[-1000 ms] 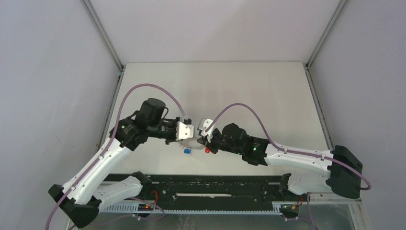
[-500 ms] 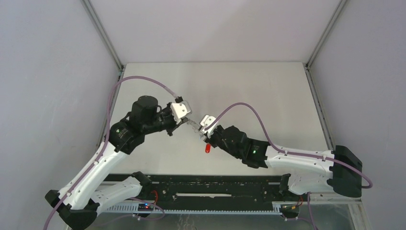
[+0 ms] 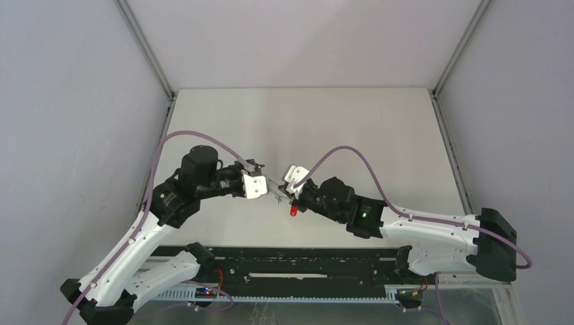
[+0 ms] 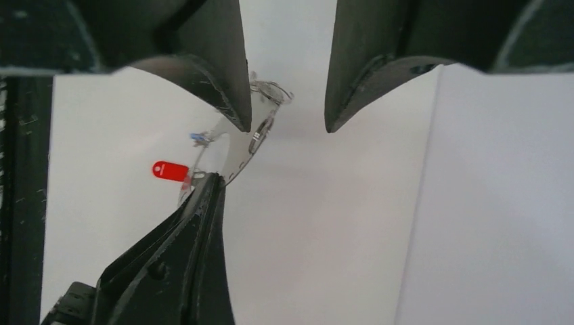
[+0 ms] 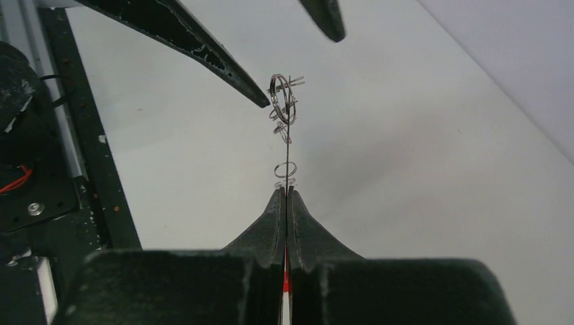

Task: Put the keys on the keyring

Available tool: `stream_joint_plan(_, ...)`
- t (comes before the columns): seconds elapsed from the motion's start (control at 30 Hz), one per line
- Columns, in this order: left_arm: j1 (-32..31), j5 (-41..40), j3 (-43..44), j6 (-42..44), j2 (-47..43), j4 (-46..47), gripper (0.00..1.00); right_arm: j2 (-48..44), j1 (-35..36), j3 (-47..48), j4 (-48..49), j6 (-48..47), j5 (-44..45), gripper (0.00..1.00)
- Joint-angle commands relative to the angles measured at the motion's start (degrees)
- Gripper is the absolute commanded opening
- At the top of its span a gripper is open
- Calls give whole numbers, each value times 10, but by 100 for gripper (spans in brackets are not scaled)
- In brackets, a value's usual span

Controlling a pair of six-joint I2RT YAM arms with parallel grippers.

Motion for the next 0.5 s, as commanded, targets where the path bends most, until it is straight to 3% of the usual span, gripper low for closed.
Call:
stream_joint_plan(0.0, -3, 55, -6, 130, -15, 22, 50, -13, 0, 8, 27, 9, -50, 0)
stream_joint_plan(0.1, -8, 61, -7, 146, -18, 22, 49, -12, -2, 11, 25, 13, -56, 0)
stream_joint_plan(0.33, -13, 70, 3, 190, -10, -41, 23, -17, -11, 12, 23, 18, -68, 0)
stream_joint_plan(0.47, -14, 53, 25, 133, 10, -29, 7, -16, -11, 12, 26, 17, -65, 0)
